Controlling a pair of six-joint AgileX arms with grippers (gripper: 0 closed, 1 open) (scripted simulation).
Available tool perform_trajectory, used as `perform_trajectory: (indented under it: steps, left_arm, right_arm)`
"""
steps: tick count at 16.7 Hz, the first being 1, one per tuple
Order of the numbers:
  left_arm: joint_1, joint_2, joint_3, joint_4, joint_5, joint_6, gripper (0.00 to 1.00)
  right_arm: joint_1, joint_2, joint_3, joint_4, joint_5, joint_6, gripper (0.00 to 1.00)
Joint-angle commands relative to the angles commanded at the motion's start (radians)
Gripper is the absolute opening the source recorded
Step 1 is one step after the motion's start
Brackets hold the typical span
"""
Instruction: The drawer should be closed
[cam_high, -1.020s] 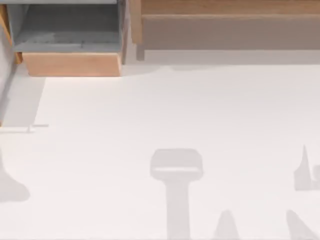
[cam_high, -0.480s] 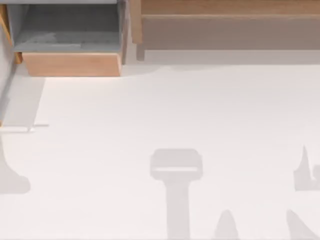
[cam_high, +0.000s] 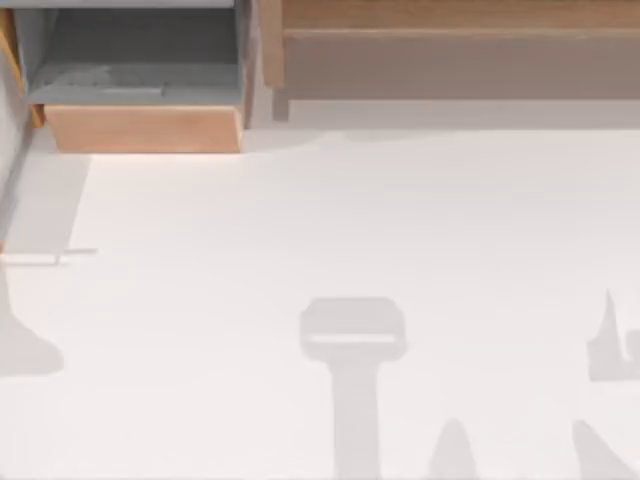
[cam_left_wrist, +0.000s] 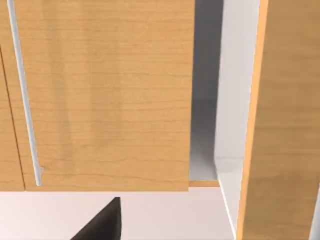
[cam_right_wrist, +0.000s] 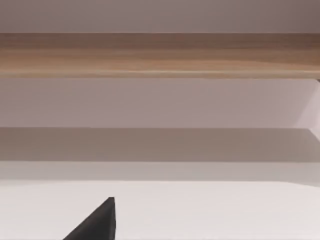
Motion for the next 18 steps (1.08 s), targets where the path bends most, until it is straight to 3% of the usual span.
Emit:
perform_trajectory:
  steps: [11, 18]
  left_arm:
    - [0.0, 0.0, 0.0, 0.0, 0.0, 0.0, 0.02]
    - [0.0, 0.0, 0.0, 0.0, 0.0, 0.0, 0.0]
  right_arm:
    - [0.0, 0.0, 0.0, 0.0, 0.0, 0.0, 1.0]
    - [0.0, 0.0, 0.0, 0.0, 0.0, 0.0, 1.0]
